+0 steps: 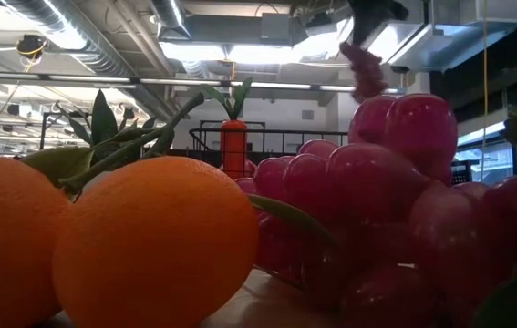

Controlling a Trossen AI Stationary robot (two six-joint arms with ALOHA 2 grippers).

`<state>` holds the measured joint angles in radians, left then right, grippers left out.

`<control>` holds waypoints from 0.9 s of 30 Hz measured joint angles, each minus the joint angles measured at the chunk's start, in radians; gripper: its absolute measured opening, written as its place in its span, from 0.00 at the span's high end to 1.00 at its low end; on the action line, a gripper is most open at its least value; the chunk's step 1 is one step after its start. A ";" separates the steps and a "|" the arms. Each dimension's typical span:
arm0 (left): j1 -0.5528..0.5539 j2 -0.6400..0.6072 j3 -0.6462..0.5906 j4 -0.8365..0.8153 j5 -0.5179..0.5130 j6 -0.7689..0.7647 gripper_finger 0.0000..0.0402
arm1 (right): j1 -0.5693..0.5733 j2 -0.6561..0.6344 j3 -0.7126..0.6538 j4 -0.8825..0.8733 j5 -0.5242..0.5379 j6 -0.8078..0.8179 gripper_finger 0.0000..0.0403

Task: Build produce basket
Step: Put the top right purple grapes into the black wire basket

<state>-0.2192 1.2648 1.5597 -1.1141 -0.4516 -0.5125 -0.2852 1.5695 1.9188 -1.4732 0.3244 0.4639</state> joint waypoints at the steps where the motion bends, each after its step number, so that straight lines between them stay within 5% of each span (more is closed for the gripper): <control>1: 0.000 0.000 0.000 0.000 0.000 0.000 0.81 | 0.000 0.000 0.013 0.036 -0.003 -0.020 1.00; 7: 0.000 0.000 0.000 0.000 0.000 0.000 0.81 | 0.000 0.016 0.023 0.213 -0.096 -0.120 1.00; 16: 0.000 0.000 0.000 0.000 -0.001 0.000 0.81 | 0.000 0.143 0.022 0.224 -0.206 -0.208 1.00; 27: 0.000 0.000 0.000 0.000 -0.001 0.000 0.81 | -0.004 0.292 0.022 0.205 -0.214 -0.262 1.00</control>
<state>-0.2192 1.2648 1.5597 -1.1145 -0.4526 -0.5127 -0.2888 1.8617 1.9404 -1.2682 0.1104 0.2018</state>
